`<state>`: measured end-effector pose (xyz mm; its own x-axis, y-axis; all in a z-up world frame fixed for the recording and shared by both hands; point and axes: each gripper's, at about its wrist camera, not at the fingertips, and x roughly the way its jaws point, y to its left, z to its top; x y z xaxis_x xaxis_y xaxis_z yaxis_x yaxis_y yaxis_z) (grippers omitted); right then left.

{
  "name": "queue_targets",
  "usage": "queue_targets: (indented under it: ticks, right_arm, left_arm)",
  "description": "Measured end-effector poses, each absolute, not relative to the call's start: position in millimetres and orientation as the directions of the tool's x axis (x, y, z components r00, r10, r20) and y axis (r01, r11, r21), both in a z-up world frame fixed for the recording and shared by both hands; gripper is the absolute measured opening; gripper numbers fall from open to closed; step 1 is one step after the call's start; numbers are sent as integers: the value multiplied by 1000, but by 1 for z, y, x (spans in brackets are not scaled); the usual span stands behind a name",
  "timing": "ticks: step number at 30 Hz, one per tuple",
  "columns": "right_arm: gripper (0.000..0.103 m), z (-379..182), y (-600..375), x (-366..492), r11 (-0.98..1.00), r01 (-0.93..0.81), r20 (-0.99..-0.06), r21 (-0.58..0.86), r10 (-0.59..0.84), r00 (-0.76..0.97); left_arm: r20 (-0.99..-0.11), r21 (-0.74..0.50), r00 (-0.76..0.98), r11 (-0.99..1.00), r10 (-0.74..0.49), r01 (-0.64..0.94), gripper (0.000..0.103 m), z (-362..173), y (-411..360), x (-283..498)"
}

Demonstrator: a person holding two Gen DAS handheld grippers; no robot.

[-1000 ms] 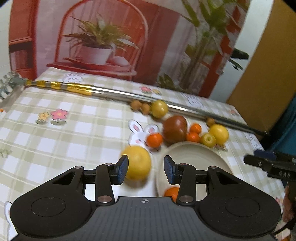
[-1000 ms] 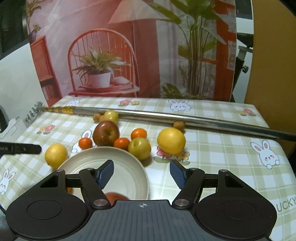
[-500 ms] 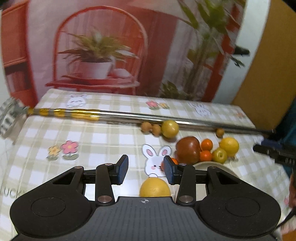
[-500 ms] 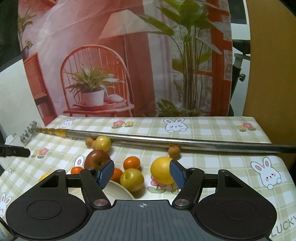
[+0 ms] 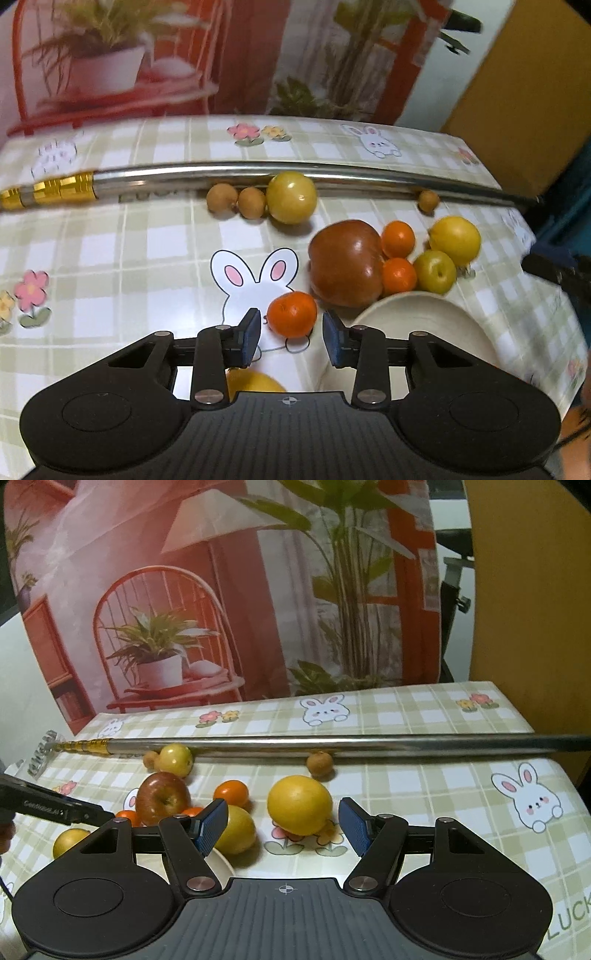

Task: Organize fruits
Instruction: 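Grasp a second tangerine with the left gripper while the right reaches toward the yellow citrus, then close the right gripper on the yellow citrus while the left carries the tangerine toward the plate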

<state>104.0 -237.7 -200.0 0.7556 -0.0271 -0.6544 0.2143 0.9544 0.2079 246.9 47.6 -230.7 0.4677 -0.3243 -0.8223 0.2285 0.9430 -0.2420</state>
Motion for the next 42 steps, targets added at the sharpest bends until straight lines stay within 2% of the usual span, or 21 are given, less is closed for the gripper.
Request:
queue_targets:
  ticks: [4,15,22,27,32,37,42]
  right_arm:
    - [64,-203,-242,104,950,221,-658,220,-23,753]
    - [63,-206,-243,102,946,224,-661,235,-14,751]
    - [63,-207,-244,100,944,232,-664,237,-17,747]
    - [63,-213,-247,99,945,225,-661,237,-13,750]
    - [63,-223,-250,100,953,198,-630,229,-10,777]
    - [63,-235,-265,106,939,197,-569,281,-2,823]
    - [63,-253,-276,133,932,208,-580,298,4,814]
  left_arm:
    - [-821,-312,446,934,-357,174,39,-239,54,258]
    - [-830,-355,415,927,-372,120,39,-252,51,271]
    - [-835,-337,419,934,-356,121,36,-255,47,270]
    - [-826,-266,473,952,-306,152,36,-246,44,257]
    - [-793,-234,538,958,-287,166,36,-228,46,239]
    - [-752,-226,601,962,-270,150,36,-213,51,218]
    - [-718,-221,644,964,-262,146,36,-203,49,202]
